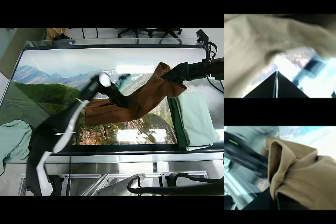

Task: Fold the shirts.

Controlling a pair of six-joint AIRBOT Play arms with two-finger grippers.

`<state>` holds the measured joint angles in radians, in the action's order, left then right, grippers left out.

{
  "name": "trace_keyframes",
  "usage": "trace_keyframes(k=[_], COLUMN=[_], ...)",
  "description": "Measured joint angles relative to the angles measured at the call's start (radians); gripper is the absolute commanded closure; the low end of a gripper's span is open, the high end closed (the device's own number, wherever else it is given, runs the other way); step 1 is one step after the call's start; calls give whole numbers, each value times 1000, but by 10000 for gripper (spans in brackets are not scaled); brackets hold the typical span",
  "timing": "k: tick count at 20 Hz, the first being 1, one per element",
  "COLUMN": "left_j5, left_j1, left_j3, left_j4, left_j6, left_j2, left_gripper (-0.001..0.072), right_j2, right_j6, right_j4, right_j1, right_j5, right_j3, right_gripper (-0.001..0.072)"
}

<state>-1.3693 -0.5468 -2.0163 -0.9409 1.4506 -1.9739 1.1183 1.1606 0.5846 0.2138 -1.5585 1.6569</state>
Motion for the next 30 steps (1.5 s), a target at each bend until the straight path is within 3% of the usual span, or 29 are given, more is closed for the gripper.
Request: trace_keyframes(k=[4,8,9,10,11,12,13,16,19,20,21,22,26,30], left_j5=[-122,-139,-137,-131,-124,-115,-99,-48,-14,-6,-2,-1,-26,-55], left_j1=[194,372,409,439,465,484,501,532,564,578,592,607,649,657], left_j3=[32,98,129,164,207,252,304,455,560,583,599,611,633,638], left_j4=[2,3,3,3,3,2,2,0,0,0,0,0,1,3], left_j6=[-31,-49,-57,-68,-79,-91,-99,-129,-151,-154,-159,-161,-166,-169], left_j2=[299,586,653,712,768,815,862,981,1072,1096,1116,1133,1164,1173], left_gripper=[694,694,694,694,694,694,694,694,694,694,694,694,694,694], right_j2=[19,102,143,193,243,305,365,439,386,356,323,288,211,222], right_j6=[25,43,44,33,11,-26,-64,-130,-101,-74,-42,-9,100,119], right_j4=[-3,-3,-3,-4,-8,-9,-6,1,49,77,113,150,286,335], right_j1=[-130,-402,-496,-596,-682,-778,-861,-963,-895,-848,-789,-723,-467,-338], right_j5=[46,198,261,339,413,507,587,718,702,676,638,599,434,328], right_j3=[1,1,1,1,1,2,1,6,10,10,10,10,0,-92], right_gripper=[697,695,612,295,214,304,348,349,341,288,169,110,111,111])
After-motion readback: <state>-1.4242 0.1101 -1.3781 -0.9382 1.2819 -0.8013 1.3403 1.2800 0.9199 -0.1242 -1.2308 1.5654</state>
